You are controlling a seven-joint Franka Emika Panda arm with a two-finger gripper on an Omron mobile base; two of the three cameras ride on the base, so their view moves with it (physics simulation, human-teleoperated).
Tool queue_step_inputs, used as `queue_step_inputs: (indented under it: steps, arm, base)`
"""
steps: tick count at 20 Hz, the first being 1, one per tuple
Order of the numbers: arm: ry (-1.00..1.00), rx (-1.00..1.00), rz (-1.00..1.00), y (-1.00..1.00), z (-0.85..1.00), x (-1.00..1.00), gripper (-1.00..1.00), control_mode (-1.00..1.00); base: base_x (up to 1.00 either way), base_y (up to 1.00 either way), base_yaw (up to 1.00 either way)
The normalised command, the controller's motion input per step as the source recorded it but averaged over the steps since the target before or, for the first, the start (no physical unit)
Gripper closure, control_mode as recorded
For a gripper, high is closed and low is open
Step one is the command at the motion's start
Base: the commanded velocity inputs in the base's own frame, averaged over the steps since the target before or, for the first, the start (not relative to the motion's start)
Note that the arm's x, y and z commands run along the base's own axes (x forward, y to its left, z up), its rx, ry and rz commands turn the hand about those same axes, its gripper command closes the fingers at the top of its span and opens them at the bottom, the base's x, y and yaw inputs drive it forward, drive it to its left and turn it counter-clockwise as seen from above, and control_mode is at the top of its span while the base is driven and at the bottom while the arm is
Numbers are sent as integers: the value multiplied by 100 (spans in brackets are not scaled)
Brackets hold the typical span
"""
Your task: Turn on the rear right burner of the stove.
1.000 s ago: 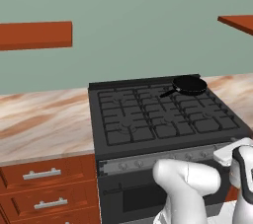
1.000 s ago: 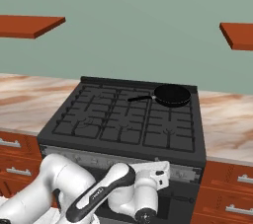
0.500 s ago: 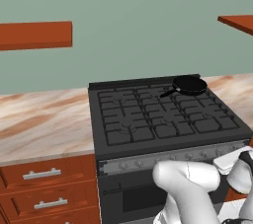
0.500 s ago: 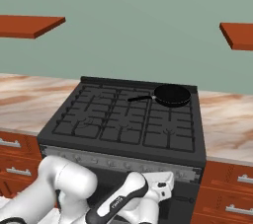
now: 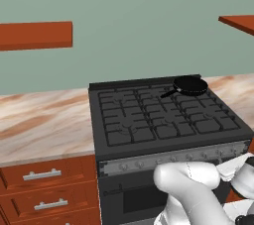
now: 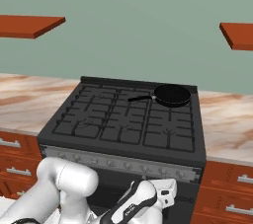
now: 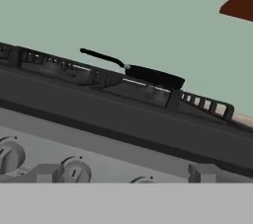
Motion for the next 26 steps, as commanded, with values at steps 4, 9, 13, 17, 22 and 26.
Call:
queue_step_inputs:
  steps: [4,9,13,17,22,26]
  arm:
    - [0,3,0,0,-26,20,-100,-100]
    - [0,5,-1,-10,-21,30,-100,-100]
    - [0,1,0,-28,-21,22,-100,-100]
    - [0,1,0,-19,-23,15,-100,-100]
    - [0,0,0,0,-28,20,-100,-100]
    - [0,0,0,-4,-27,20,-100,-100]
  base:
    - [0,0,0]
    - [0,0,0]
    - [0,0,0]
    - [0,0,0]
    - [0,0,0]
    - [0,0,0]
